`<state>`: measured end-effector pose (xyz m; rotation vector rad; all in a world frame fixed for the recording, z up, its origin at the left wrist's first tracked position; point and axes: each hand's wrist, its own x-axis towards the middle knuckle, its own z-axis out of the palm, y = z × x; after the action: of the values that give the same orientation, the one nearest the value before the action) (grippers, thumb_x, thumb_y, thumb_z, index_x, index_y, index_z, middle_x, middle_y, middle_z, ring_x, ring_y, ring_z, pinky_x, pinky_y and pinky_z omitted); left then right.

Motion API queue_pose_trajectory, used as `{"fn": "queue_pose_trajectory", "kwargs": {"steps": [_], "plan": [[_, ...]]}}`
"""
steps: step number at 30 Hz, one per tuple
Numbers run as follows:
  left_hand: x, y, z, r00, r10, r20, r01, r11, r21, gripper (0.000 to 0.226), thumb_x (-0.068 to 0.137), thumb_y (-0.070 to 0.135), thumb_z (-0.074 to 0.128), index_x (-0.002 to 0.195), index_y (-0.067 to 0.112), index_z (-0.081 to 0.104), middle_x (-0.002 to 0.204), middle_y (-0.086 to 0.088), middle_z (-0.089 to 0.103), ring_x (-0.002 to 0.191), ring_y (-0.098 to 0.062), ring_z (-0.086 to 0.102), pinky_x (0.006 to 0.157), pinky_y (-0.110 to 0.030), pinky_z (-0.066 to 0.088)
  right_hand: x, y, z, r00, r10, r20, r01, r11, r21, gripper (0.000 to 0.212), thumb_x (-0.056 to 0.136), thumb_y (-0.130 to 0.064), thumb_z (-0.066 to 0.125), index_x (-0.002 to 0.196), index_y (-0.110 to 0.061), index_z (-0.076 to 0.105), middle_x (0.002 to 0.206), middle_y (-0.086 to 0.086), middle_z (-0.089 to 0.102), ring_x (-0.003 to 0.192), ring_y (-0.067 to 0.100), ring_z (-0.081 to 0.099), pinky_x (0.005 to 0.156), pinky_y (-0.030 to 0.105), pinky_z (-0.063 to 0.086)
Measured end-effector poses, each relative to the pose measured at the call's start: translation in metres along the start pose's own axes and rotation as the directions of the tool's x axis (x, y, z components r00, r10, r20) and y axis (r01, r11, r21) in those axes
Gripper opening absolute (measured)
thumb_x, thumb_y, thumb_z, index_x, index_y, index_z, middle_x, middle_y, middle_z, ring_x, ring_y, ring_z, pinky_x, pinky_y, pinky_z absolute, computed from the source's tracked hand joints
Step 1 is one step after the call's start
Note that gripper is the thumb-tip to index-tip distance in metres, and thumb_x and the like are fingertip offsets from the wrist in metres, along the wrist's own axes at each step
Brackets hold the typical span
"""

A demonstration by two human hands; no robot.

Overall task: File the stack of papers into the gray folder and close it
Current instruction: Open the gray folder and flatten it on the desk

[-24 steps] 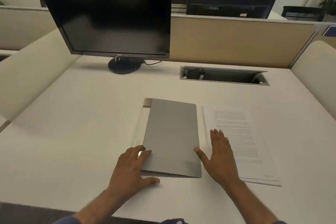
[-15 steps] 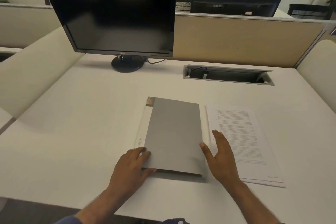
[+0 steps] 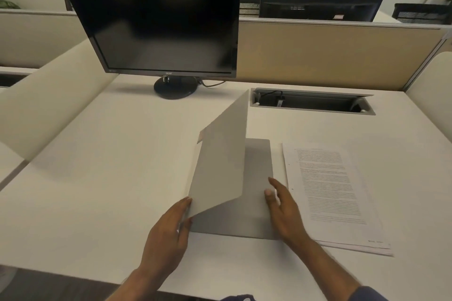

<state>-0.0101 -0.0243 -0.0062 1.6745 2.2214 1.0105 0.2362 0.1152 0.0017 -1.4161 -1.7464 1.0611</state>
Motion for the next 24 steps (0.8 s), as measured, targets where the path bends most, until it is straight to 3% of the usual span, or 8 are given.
{"fn": "queue_pose_trajectory", "kwargs": {"steps": [3, 5, 8, 10, 13, 16, 20, 24], "plan": [[-0.002, -0.003, -0.001, 0.994, -0.096, -0.06, 0.089, 0.99, -0.111, 0.037, 0.098, 0.021, 0.055, 0.136, 0.022, 0.058, 0.127, 0.025, 0.058, 0.108, -0.005, 0.064, 0.089, -0.029, 0.052, 0.001, 0.0, 0.021, 0.988, -0.075, 0.138, 0.103, 0.974, -0.201, 0.058, 0.096, -0.042, 0.05, 0.147, -0.02, 0.035, 0.153, -0.005, 0.036, 0.141, 0.013, 0.033, 0.116, 0.026, 0.025], [-0.001, -0.004, -0.004, 0.986, -0.15, -0.077, 0.137, 0.98, -0.146, 0.036, 0.099, 0.032, 0.046, 0.132, 0.024, 0.059, 0.12, 0.021, 0.065, 0.099, -0.003, 0.065, 0.082, -0.025, 0.052, 0.003, 0.003, 0.033, 0.975, -0.102, 0.196, 0.16, 0.937, -0.31, 0.066, 0.095, -0.047, 0.05, 0.151, -0.02, 0.026, 0.159, -0.004, 0.026, 0.147, 0.013, 0.021, 0.118, 0.025, 0.015], [0.001, -0.009, -0.006, 0.974, -0.183, -0.133, 0.161, 0.974, -0.159, 0.017, 0.103, 0.031, 0.041, 0.108, 0.031, 0.057, 0.083, 0.014, 0.066, 0.073, -0.006, 0.058, 0.063, -0.014, 0.041, 0.005, 0.012, 0.044, 0.962, -0.076, 0.261, 0.192, 0.87, -0.454, 0.073, 0.095, -0.05, 0.046, 0.154, -0.02, 0.015, 0.163, -0.001, 0.012, 0.151, 0.015, 0.006, 0.117, 0.024, 0.004], [0.002, -0.013, -0.008, 0.961, -0.215, -0.174, 0.182, 0.966, -0.185, 0.016, 0.103, 0.03, 0.04, 0.103, 0.028, 0.055, 0.073, 0.01, 0.061, 0.067, -0.008, 0.057, 0.056, -0.017, 0.037, 0.006, 0.018, 0.047, 0.954, -0.055, 0.295, 0.214, 0.816, -0.537, 0.072, 0.096, -0.051, 0.043, 0.155, -0.02, 0.014, 0.164, 0.003, 0.006, 0.151, 0.018, 0.001, 0.118, 0.026, 0.0], [0.005, -0.023, -0.008, 0.932, -0.286, -0.223, 0.244, 0.949, -0.197, 0.028, 0.102, 0.028, 0.039, 0.113, 0.011, 0.058, 0.083, 0.004, 0.065, 0.071, -0.015, 0.061, 0.058, -0.024, 0.042, 0.009, 0.022, 0.048, 0.946, -0.038, 0.322, 0.227, 0.787, -0.574, 0.07, 0.097, -0.051, 0.041, 0.155, -0.02, 0.015, 0.164, 0.005, 0.003, 0.151, 0.021, -0.001, 0.12, 0.029, 0.0], [0.006, -0.032, -0.008, 0.909, -0.371, -0.19, 0.334, 0.921, -0.2, 0.028, 0.104, 0.026, 0.041, 0.119, 0.007, 0.055, 0.097, -0.003, 0.068, 0.081, -0.029, 0.063, 0.069, -0.041, 0.053, 0.011, 0.023, 0.048, 0.944, -0.03, 0.329, 0.232, 0.768, -0.597, 0.071, 0.097, -0.052, 0.04, 0.155, -0.021, 0.014, 0.164, 0.005, 0.003, 0.151, 0.02, -0.001, 0.12, 0.029, 0.0], [0.005, -0.037, -0.017, 0.882, -0.426, -0.2, 0.411, 0.904, -0.115, 0.036, 0.097, 0.047, 0.035, 0.102, 0.017, 0.054, 0.082, 0.004, 0.065, 0.072, -0.02, 0.061, 0.064, -0.031, 0.046, 0.01, 0.025, 0.047, 0.945, -0.033, 0.326, 0.234, 0.764, -0.601, 0.071, 0.096, -0.054, 0.039, 0.155, -0.022, 0.013, 0.164, 0.004, 0.003, 0.151, 0.019, -0.002, 0.119, 0.028, -0.001], [0.004, -0.045, -0.025, 0.875, -0.464, -0.139, 0.456, 0.886, -0.09, 0.039, 0.098, 0.049, 0.039, 0.088, 0.017, 0.059, 0.076, 0.005, 0.067, 0.069, -0.015, 0.064, 0.06, -0.028, 0.048, 0.009, 0.026, 0.047, 0.945, -0.034, 0.325, 0.235, 0.762, -0.604, 0.071, 0.097, -0.054, 0.038, 0.155, -0.023, 0.012, 0.164, 0.003, 0.001, 0.151, 0.018, -0.003, 0.118, 0.027, -0.002]]}}
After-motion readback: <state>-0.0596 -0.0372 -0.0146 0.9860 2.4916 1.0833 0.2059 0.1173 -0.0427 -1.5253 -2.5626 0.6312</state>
